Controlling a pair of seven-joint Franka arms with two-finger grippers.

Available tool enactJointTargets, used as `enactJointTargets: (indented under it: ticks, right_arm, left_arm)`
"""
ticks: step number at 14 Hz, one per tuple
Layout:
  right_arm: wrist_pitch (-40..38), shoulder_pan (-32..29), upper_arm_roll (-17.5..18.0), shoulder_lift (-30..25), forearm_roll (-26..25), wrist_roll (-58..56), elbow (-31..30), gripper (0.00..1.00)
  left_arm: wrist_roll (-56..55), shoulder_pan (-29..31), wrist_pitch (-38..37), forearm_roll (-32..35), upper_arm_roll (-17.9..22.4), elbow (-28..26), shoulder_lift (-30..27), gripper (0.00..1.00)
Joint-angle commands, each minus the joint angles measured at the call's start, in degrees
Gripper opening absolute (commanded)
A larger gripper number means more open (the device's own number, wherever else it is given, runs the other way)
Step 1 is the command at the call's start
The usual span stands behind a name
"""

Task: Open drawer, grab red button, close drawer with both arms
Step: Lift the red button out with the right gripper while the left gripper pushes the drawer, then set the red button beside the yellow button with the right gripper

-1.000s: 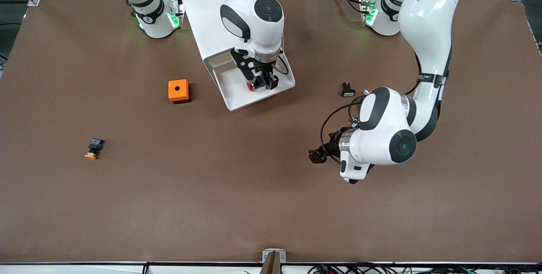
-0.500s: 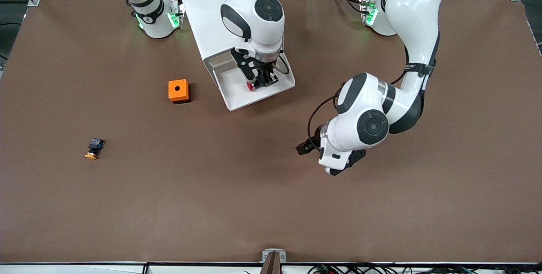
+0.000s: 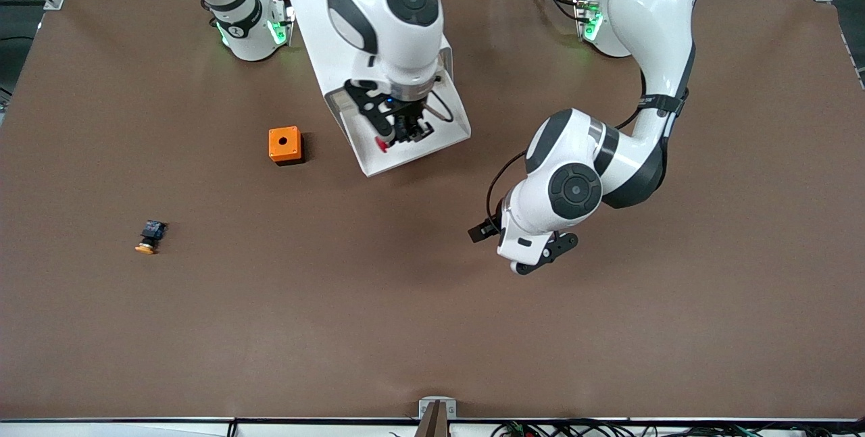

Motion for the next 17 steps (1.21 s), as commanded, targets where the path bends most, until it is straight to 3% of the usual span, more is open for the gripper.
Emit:
enactJointTargets:
  ticks: [1, 5, 10, 14, 17]
  right_arm:
    - [-6.7, -7.4, 0.4, -1.8, 0.5, -19.2, 1.3, 0.0]
    - [-4.0, -21.2, 0.4, -4.9, -0.1, -44.9, -3.4, 0.0]
    - [12.7, -35.0, 0.3, -6.5, -0.2, -66.8, -17.2, 0.0]
    - [28.7, -41.0, 0.3, -6.2, -0.3, -77.2, -28.4, 0.0]
    - [39.7, -46.0, 0.3, -5.6, -0.3, -86.1, -35.1, 0.0]
  left_arm:
    - [-0.4, -0.5, 0.7, 1.2, 0.5, -1.6, -1.6, 1.0]
    - [-0.5, -1.4, 0.7, 1.2, 0.6, -1.7, -1.5, 1.0]
    - [-6.2, -4.8, 2.0, 2.5, 0.7, -2.3, -1.3, 1.0]
    - [-14.9, -8.5, 4.9, 4.6, 0.8, -2.9, -0.2, 1.0]
    - [-15.1, -10.9, 5.9, 6.1, 0.8, -3.8, -0.1, 1.0]
